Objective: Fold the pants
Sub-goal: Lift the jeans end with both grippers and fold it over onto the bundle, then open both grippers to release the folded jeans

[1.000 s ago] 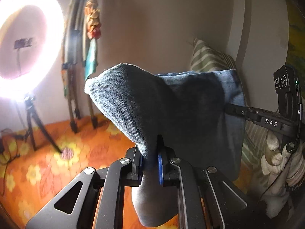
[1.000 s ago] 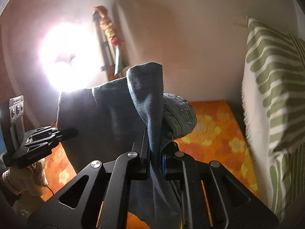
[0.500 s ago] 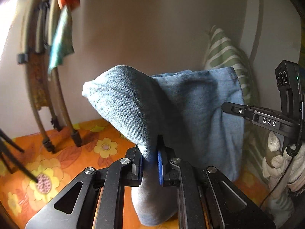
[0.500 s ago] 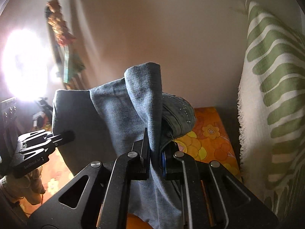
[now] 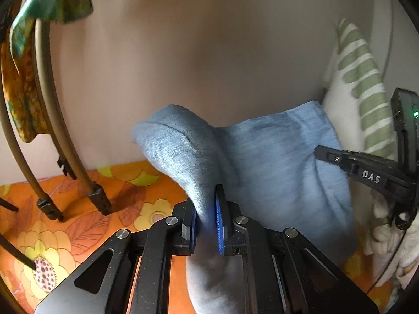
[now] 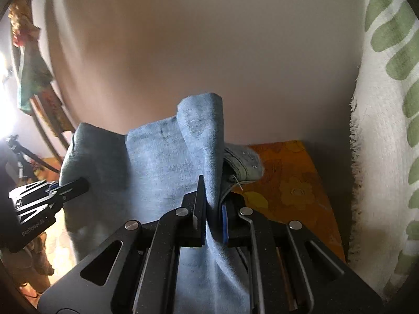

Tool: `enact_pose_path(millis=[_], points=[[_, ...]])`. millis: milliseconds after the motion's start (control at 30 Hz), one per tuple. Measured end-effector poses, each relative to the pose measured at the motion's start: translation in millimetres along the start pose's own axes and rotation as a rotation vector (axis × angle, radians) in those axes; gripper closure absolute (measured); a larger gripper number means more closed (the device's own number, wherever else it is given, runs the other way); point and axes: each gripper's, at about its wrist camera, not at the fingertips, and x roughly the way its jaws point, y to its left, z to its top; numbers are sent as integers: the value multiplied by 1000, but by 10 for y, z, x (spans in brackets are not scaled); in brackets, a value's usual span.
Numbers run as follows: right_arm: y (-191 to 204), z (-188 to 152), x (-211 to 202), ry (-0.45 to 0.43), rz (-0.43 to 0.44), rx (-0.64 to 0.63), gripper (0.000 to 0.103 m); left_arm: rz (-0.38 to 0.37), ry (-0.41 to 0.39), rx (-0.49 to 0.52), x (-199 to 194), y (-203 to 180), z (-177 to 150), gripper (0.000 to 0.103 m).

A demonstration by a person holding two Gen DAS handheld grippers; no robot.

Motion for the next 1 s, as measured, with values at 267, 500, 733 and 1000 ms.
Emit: enact_pose_path(millis=[267, 500, 733, 1000], points=[[5, 117, 39, 0, -130, -1, 67, 79, -9, -1, -148, 55, 52, 85], [45, 126, -170, -21, -121, 4, 65, 33, -5, 10, -386, 30, 0, 85], [172, -71, -460, -22, -111, -23, 65, 12, -14, 21, -624, -117, -24, 85], [371, -381, -1045, -41, -80, -39, 65, 2, -61, 47, -1233, -281, -206, 63]])
